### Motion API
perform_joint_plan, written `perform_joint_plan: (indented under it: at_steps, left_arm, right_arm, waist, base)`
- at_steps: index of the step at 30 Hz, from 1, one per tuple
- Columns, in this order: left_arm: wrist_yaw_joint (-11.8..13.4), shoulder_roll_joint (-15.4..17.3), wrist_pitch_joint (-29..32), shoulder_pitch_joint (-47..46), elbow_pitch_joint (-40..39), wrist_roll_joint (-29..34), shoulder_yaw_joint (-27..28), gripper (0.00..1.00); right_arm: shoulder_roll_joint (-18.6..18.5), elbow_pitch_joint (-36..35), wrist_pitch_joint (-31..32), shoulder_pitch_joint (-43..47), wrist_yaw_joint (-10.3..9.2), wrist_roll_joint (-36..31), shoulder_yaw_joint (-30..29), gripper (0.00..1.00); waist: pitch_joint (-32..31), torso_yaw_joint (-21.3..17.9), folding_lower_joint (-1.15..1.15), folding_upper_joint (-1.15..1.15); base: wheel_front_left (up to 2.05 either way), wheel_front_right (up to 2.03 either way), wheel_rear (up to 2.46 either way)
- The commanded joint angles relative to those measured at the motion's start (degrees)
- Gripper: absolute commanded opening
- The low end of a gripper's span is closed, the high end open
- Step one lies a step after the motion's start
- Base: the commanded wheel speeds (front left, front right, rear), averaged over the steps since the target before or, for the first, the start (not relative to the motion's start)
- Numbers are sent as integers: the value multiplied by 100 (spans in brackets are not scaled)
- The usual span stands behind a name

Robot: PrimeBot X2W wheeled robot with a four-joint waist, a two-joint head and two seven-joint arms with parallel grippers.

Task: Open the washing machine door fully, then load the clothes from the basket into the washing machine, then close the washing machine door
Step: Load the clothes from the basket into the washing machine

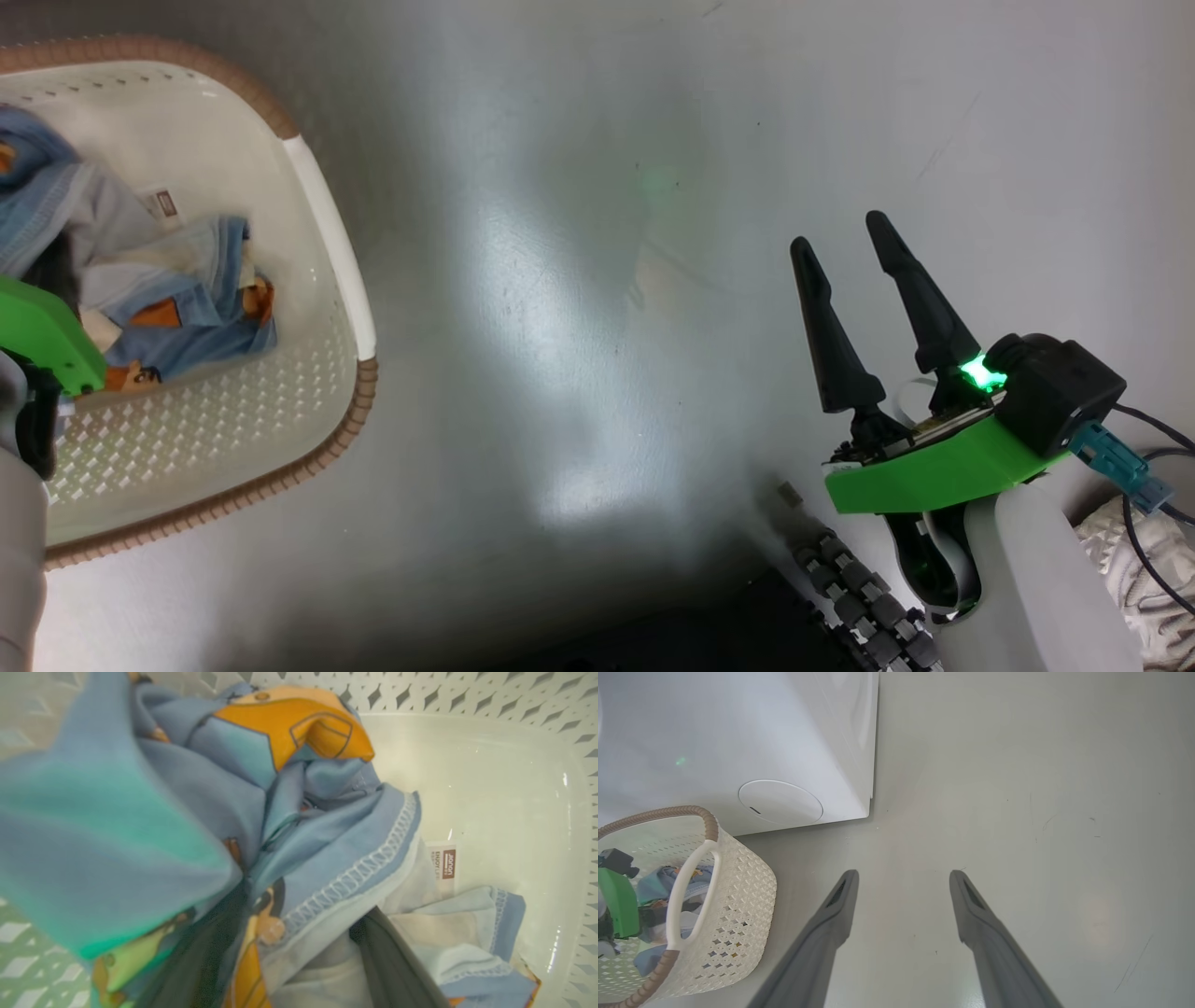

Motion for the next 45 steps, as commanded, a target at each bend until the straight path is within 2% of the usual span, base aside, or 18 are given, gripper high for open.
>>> perform_joint_plan:
  at_steps: [1,2,13,21,31,45]
  left_arm:
    - [28,236,31,163,40,-7,65,40]
    - [19,229,-24,167,49,-21,63,0]
    - [-81,34,-712,448,57,-136,-47,0]
    - [-118,-189,-936,894,-337,-323,-6,0]
    - [-125,-360,-944,1741,-1468,-383,259,0]
    - [-119,-871,-945,3319,-3407,-30,892,0]
  right_arm:
    - [4,-95,-27,134,9,63,145,100]
    - [4,-85,-27,123,9,72,149,100]
    - [4,-2,-27,31,9,50,100,100]
    - [4,106,-27,32,9,-67,34,100]
    - [4,231,-27,91,9,-167,-37,100]
    - [4,510,-27,424,9,-300,-172,100]
  waist:
    - [-13,-11,0,0]
    - [-37,-17,0,0]
    - [-550,130,0,0]
    - [-1198,302,0,0]
    - [-1956,500,0,0]
    - [-3337,781,0,0]
  base:
    - [0,0,0]
    - [0,0,0]
    - [0,0,0]
    - [0,0,0]
    - [0,0,0]
    - [0,0,0]
